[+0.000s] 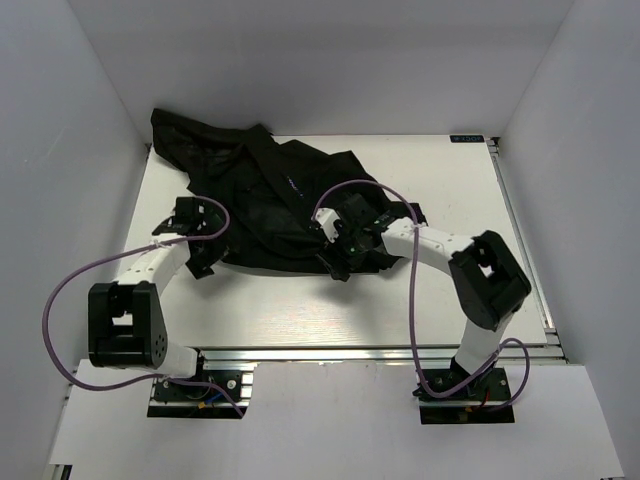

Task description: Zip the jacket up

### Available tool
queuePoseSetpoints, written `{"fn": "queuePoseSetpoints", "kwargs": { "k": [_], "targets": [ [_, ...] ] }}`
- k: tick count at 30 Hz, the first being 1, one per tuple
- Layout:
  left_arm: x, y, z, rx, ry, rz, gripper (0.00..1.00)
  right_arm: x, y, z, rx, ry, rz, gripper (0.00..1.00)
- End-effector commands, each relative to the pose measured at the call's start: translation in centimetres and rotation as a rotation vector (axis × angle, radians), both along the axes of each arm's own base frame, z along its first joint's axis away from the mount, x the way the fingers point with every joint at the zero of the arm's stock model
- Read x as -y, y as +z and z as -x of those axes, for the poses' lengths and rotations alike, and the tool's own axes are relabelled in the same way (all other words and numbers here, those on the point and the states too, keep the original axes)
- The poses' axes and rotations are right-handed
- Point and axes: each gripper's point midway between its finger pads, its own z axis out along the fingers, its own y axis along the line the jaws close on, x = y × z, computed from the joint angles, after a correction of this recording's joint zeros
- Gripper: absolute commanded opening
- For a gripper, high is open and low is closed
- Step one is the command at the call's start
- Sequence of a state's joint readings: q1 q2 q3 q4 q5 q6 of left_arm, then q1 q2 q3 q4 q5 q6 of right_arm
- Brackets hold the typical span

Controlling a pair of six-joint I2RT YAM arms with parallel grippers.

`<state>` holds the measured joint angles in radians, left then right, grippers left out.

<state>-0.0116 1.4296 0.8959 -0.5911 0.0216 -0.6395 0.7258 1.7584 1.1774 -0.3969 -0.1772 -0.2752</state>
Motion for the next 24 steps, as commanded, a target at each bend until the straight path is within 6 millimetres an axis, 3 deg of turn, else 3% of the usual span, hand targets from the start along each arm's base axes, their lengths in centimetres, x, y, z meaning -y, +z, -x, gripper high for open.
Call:
{"fn": "queuePoseSetpoints", "kwargs": {
  "k": [1,4,14,18,19,20,22,23,24],
  "targets": [
    [2.2,1.1,-1.7,0.118,-0.004,0.123,0.98,-2.3,1.9,-4.1,0.181,0.089,-0.042,0.88],
    [2.3,0.0,-2.5,0.121,-0.007,0.128,0.98,-3.3,1.8,-5.5,0.220,0.119,-0.044,0.88],
    [1.7,-2.7,-5.7,0.061,0.000,0.088,0.98,-3.5,1.8,-6.1,0.271,0.169,-0.043,0.88],
    [2.1,-2.7,-6.8,0.089,-0.015,0.107,0.91,-3.0,-0.8,-6.7,0.216,0.150,0.028,0.85],
    [2.1,-2.6,-7.1,0.095,-0.014,0.105,0.85,-2.8,-1.2,-6.8,0.205,0.137,0.037,0.83],
    [2.1,-2.5,-7.4,0.105,-0.019,0.102,0.63,-2.4,-1.6,-7.0,0.189,0.124,0.044,0.81],
    [1.8,-1.8,-8.4,0.131,-0.022,0.081,0.45,-2.2,-2.0,-6.7,0.155,0.113,0.032,0.74],
    [1.6,-1.6,-8.8,0.142,-0.021,0.071,0.27,-1.8,-2.2,-6.3,0.126,0.102,0.029,0.71],
    [1.5,-1.2,-9.2,0.157,-0.032,0.059,0.15,-1.7,-2.3,-6.1,0.111,0.093,0.028,0.58]
  ]
}}
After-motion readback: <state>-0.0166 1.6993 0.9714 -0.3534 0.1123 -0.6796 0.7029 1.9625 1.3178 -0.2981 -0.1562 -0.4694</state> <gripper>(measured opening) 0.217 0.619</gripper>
